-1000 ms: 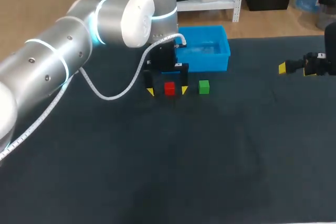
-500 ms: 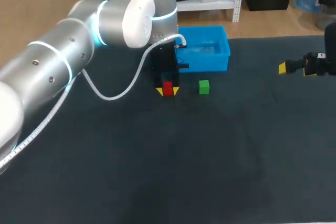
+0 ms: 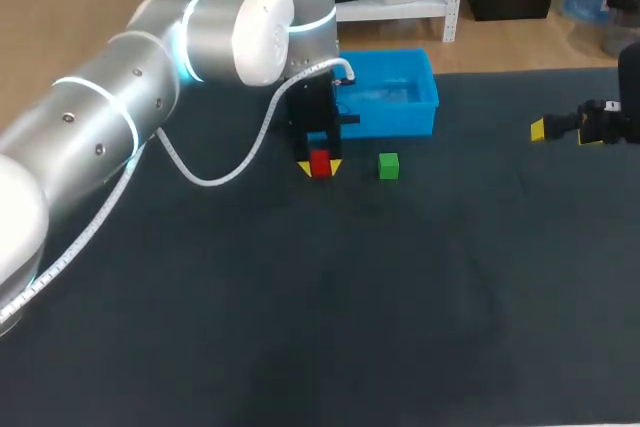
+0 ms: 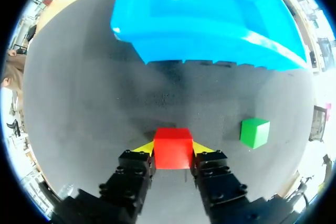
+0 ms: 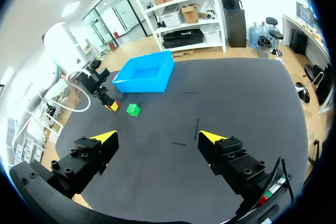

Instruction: Use the left arm to pick the red cube and place it into the blue plastic box first, then use the right arm to grasp the green cube and put it into the same blue plastic box after the first action is fully finished.

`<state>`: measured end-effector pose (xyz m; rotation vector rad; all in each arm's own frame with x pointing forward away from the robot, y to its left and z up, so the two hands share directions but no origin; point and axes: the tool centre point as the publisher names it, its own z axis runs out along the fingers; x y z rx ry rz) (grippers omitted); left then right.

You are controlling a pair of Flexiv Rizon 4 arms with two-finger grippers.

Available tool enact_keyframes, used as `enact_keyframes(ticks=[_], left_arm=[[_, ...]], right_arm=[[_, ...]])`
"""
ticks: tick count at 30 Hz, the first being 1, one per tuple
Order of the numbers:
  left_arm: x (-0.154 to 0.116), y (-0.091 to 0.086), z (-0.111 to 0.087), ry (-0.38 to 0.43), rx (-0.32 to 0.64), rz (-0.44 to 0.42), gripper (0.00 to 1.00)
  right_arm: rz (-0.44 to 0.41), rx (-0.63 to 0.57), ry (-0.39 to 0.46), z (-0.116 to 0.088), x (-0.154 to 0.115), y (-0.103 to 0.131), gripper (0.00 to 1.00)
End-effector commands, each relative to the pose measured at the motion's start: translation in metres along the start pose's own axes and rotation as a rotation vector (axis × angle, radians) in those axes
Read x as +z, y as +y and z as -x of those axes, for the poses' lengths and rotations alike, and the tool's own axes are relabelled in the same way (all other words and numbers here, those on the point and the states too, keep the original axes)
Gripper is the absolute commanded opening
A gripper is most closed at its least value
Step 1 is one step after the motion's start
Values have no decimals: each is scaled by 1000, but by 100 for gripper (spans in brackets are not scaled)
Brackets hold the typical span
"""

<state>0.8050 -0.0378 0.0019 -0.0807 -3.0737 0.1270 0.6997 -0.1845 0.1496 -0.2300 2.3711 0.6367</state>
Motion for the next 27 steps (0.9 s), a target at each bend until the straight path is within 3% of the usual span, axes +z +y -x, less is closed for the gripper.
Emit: enact_keyframes(ticks=[1, 27], left_arm=[[-7, 2, -4, -4, 1, 2, 0], [-50, 2, -17, -65, 46, 2, 0]], right_arm=[[-1, 0, 1, 0, 0, 0, 100], [-1, 0, 1, 0, 0, 0, 100]])
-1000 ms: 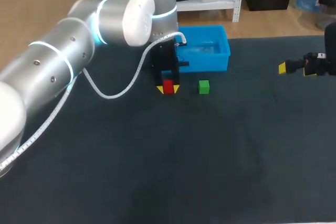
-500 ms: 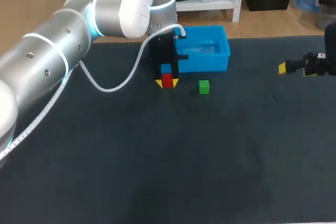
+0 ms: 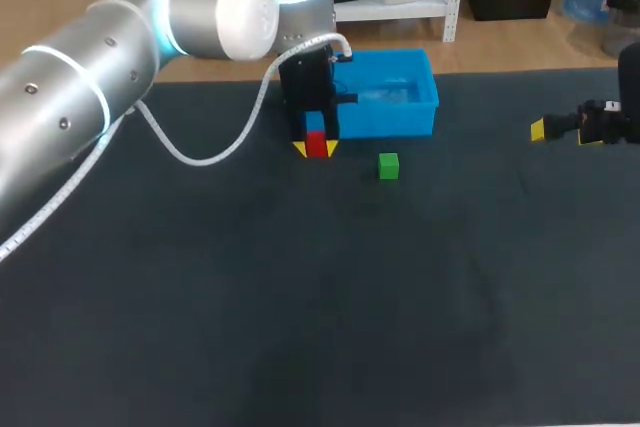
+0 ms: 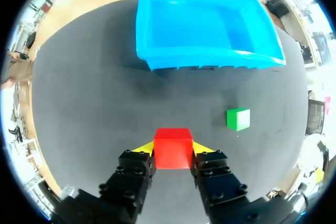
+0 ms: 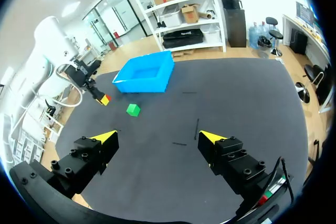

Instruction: Use the left arm to pick the red cube and place it into the blue plastic box first, then use the right arm to grasp the green cube and put it into the same blue plastic box after the first action is fully finished.

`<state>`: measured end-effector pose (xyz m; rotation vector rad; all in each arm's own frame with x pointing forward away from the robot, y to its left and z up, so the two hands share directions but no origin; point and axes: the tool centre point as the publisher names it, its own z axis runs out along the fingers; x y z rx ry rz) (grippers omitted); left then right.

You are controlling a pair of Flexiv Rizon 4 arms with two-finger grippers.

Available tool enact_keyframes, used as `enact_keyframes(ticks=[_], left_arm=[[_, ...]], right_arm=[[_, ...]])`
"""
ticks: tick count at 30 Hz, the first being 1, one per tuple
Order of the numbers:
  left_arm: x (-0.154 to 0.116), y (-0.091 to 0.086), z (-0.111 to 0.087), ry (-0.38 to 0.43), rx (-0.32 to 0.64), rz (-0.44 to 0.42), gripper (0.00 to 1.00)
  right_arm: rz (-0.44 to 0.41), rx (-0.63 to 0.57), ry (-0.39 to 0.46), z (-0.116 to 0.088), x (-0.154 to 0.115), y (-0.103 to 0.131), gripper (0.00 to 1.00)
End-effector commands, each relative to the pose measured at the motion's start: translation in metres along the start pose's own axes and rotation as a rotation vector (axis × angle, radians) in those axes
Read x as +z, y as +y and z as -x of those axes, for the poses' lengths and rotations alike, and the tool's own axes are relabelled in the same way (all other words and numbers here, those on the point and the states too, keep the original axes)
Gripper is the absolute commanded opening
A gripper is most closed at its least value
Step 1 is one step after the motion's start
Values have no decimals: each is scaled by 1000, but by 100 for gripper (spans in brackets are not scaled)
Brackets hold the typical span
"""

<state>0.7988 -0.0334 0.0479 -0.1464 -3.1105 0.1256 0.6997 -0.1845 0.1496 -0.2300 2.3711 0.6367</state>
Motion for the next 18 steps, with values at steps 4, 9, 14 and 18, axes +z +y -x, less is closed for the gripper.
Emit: enact_keyframes(ticks=[4, 9, 14, 18], left_arm=[[-13, 0, -6, -44, 19, 5, 0], [-23, -2, -5, -61, 35, 11, 0], [-34, -5, -3, -81, 47, 10, 0], [-40, -6, -2, -95, 52, 10, 0]], right_arm=[[-1, 0, 1, 0, 0, 0, 100], [-1, 0, 1, 0, 0, 0, 100], [-1, 0, 1, 0, 0, 0, 100], [-1, 0, 1, 0, 0, 0, 100]])
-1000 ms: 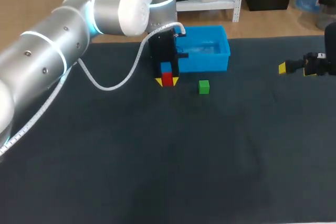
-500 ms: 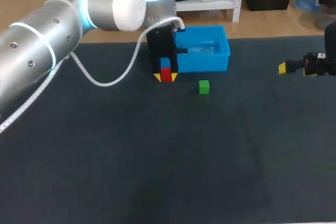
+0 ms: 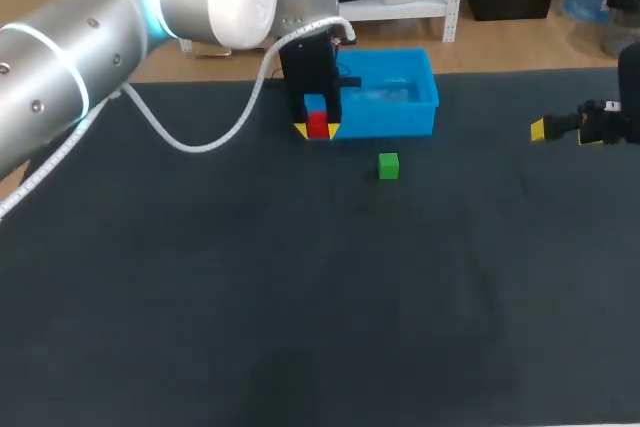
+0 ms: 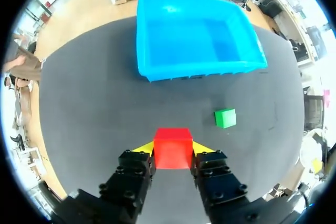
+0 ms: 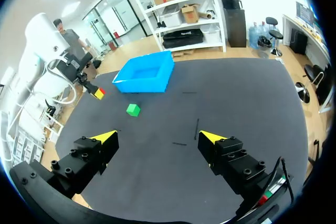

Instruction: Use the left arm to pick the red cube and place it into the blue plastic box first, then use the right arm to grasp the green cube and put it into the same blue plastic box after the first action is fully finished.

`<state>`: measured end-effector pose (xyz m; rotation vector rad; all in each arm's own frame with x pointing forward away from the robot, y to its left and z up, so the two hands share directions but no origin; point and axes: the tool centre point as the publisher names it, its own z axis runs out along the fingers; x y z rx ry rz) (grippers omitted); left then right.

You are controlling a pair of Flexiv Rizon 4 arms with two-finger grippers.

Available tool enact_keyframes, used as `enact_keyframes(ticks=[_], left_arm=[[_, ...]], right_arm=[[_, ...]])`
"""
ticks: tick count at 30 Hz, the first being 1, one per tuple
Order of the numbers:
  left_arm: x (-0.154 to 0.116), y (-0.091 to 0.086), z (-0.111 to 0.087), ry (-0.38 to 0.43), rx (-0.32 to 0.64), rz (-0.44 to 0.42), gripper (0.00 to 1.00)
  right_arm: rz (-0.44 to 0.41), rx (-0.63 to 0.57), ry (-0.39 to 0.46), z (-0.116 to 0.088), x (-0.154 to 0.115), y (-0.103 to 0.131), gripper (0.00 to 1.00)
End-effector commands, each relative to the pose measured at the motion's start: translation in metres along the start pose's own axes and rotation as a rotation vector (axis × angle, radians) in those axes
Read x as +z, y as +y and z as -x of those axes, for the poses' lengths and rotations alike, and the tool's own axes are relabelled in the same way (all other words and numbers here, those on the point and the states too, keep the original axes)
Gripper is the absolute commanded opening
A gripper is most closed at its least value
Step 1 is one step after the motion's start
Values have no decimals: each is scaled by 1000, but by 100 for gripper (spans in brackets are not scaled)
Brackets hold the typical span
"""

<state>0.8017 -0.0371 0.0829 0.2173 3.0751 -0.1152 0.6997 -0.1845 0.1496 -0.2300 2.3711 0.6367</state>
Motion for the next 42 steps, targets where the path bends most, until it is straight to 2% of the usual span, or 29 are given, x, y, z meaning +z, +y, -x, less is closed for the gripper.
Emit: enact_keyframes(ticks=[1, 24, 42], left_arm=[[-7, 0, -4, -21, 3, 0, 0], [-54, -9, 16, -143, 49, -13, 0], [-88, -12, 45, -217, 122, -3, 0]], right_arm=[[-1, 0, 1, 0, 0, 0, 100], [-1, 0, 1, 0, 0, 0, 100], [-1, 0, 1, 0, 0, 0, 100]])
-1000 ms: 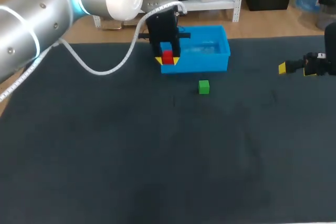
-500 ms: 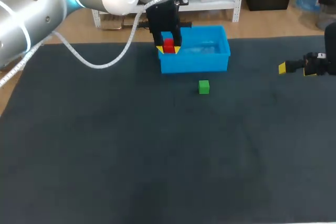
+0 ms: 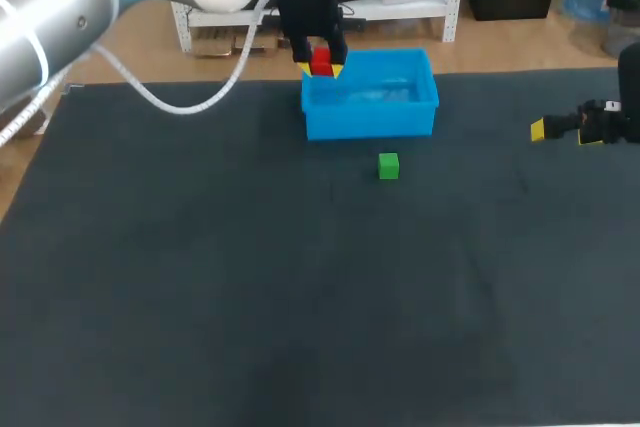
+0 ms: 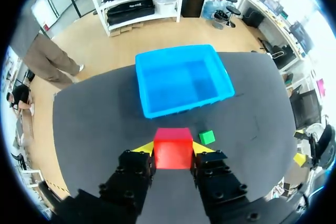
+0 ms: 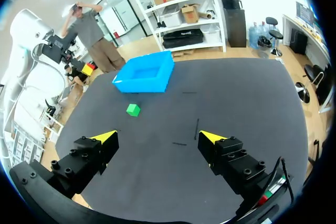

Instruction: Use the left arm to pick the red cube and place it into the blue plastic box first, then use the right arm to grasp the green cube and put it into the same blue plastic box after the first action is fully finished.

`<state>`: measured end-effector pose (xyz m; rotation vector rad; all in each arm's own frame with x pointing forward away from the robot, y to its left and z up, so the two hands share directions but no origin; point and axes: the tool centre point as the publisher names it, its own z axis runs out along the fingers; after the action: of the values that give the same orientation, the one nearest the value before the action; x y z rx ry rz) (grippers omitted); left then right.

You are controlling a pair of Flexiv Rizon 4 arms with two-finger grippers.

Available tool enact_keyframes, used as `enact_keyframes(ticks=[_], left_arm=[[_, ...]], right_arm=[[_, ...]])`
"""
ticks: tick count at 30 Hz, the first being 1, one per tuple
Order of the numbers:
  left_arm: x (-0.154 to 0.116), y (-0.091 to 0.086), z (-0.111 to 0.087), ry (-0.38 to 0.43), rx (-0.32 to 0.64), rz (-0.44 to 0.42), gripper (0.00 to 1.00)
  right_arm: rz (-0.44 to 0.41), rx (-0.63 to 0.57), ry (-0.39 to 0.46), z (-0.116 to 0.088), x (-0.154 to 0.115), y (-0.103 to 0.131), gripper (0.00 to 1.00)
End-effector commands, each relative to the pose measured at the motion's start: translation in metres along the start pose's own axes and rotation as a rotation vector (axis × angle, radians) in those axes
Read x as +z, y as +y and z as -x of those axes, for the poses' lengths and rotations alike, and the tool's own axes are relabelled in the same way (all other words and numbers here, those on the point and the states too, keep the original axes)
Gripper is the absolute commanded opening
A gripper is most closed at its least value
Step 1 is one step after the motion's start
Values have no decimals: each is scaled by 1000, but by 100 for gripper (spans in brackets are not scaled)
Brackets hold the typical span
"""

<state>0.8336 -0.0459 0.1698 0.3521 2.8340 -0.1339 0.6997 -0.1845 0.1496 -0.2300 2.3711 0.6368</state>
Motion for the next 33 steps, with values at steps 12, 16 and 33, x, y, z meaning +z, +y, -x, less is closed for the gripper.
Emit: enact_keyframes(ticks=[12, 16, 33], left_arm=[[-2, 3, 29, -2, 37, 12, 0], [-2, 6, 39, -9, 45, 19, 0], [-1, 9, 70, -19, 103, 44, 0]], right_arm=[[-1, 0, 1, 0, 0, 0, 100], [-1, 0, 1, 0, 0, 0, 100], [-1, 0, 1, 0, 0, 0, 100]])
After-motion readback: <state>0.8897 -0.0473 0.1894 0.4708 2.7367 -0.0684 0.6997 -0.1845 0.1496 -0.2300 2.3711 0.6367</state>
